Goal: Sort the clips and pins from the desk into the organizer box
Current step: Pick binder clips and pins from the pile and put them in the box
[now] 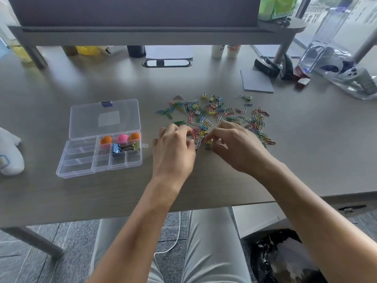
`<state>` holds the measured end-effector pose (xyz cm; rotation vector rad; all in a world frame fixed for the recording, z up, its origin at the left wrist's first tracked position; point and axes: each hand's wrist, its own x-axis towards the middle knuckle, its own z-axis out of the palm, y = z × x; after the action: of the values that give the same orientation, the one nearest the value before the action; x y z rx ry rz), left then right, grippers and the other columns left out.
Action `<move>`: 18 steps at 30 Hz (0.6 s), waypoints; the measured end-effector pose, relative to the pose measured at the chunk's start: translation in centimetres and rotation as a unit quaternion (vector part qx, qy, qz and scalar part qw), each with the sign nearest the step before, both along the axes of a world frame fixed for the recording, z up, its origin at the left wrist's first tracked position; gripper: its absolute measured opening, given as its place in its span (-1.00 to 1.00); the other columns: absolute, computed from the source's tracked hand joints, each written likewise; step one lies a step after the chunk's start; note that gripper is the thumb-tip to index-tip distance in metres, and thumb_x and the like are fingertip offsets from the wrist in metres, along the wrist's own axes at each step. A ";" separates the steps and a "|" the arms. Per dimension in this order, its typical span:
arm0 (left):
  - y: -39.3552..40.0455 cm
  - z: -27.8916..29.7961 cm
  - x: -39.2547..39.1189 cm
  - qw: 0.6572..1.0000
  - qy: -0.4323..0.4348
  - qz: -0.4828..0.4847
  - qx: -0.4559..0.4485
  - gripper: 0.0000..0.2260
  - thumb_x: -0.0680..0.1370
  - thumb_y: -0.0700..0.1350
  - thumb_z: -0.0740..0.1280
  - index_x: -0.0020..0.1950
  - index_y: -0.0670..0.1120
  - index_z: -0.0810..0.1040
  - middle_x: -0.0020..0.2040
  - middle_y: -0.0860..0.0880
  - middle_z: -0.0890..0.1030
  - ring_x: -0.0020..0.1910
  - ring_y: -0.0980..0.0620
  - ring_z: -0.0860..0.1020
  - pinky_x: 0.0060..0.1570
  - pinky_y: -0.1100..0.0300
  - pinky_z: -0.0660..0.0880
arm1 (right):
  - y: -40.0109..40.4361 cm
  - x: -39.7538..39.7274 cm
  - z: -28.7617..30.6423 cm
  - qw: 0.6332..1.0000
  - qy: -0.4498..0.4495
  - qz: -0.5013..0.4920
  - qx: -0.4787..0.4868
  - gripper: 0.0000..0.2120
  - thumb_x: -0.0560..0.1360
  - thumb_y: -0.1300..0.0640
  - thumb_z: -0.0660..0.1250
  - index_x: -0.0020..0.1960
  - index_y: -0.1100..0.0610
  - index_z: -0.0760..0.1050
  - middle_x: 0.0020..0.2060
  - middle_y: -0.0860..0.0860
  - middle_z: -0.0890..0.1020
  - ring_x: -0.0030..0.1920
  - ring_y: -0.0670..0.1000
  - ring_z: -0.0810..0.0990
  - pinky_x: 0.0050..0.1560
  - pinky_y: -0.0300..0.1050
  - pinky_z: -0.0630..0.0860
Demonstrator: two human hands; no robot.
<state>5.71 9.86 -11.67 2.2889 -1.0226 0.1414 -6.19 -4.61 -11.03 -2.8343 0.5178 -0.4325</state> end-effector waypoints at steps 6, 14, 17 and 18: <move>-0.2 0.0 0.2 1.000 -0.001 -0.001 -0.001 -0.79 0.57 -0.08 0.36 0.20 0.00 0.61 0.08 -0.03 0.60 0.11 -0.09 0.50 0.10 -0.04 0.47 | -0.2 0.7 0.7 0.999 0.033 0.010 -0.020 -0.82 0.63 -0.01 0.29 0.20 -0.01 0.54 0.09 -0.05 0.53 0.07 0.01 0.54 -0.12 -0.07 0.49; -2.2 0.7 1.9 1.000 0.003 -0.007 -0.022 -0.77 0.57 -0.10 0.36 0.22 -0.01 0.61 0.09 -0.05 0.61 0.10 -0.10 0.53 0.10 -0.07 0.51 | -1.1 1.0 0.3 0.999 0.002 -0.010 0.054 -0.83 0.69 0.00 0.17 0.15 0.09 0.41 0.09 0.00 0.44 -0.07 0.01 0.49 -0.12 -0.06 0.36; -4.0 1.0 3.3 1.000 0.008 -0.008 -0.018 -0.79 0.56 -0.11 0.36 0.19 -0.04 0.61 0.06 -0.07 0.61 0.03 -0.11 0.56 0.05 -0.06 0.54 | -2.1 1.4 0.5 0.988 -0.038 -0.058 0.140 -0.85 0.69 0.00 0.18 0.08 0.08 0.40 0.00 -0.04 0.50 -0.09 0.02 0.49 -0.14 -0.06 0.38; -4.7 1.2 3.8 1.000 0.005 -0.010 -0.014 -0.79 0.56 -0.11 0.36 0.18 -0.04 0.62 0.05 -0.07 0.61 0.02 -0.11 0.57 0.04 -0.06 0.55 | -2.5 1.7 0.5 0.981 -0.052 -0.081 0.167 -0.84 0.69 0.01 0.18 0.07 0.09 0.42 -0.04 -0.04 0.53 -0.09 0.03 0.50 -0.16 -0.08 0.38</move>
<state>9.49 5.19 -10.46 2.2516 -1.0311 0.1365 -4.51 -7.15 -10.51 -2.4439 0.7291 -0.4703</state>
